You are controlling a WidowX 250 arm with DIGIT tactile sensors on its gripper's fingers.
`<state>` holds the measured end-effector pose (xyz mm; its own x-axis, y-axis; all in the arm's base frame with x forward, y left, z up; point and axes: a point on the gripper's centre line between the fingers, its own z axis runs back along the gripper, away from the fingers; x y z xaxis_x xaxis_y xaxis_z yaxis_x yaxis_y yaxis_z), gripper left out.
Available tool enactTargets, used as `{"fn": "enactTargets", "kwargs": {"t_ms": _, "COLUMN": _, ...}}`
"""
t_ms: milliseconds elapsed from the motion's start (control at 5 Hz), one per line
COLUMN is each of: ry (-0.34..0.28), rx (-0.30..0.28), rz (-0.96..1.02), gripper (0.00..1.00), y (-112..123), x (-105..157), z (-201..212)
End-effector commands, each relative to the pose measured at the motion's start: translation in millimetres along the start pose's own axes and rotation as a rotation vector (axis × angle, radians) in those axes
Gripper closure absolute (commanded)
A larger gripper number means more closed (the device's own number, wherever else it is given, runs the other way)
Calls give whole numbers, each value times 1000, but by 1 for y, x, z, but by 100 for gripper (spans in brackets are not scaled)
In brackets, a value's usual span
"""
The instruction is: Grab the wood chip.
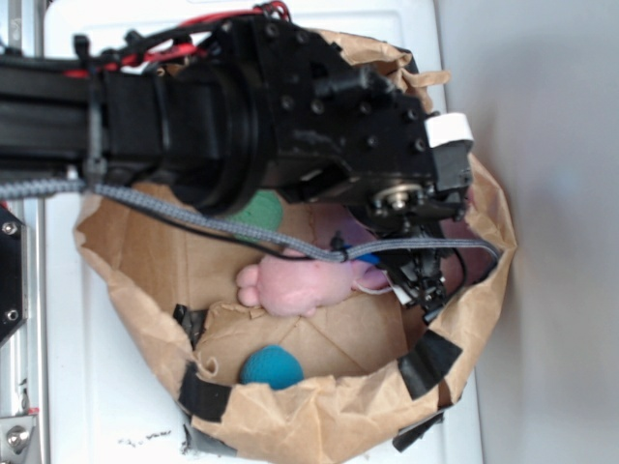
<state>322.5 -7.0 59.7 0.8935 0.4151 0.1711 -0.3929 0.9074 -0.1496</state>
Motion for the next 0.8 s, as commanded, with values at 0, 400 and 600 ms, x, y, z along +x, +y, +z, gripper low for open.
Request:
{"fn": "enactTargets", "kwargs": {"t_ms": 0, "ry": -71, "rx": -31, "rz": -8, "gripper": 0, "y": -6, "x": 10, "z": 22}}
{"fn": "enactTargets", "kwargs": {"t_ms": 400, "ry": -113, "rx": -88, "rz": -22, "gripper": 0, "y": 12, "x": -10, "z": 27}}
{"fn": "enactTargets", "kwargs": {"t_ms": 600, "ry": -149, "rx": -120, "rz": 18, "gripper": 0, "y": 21, "x": -38, "z": 42}}
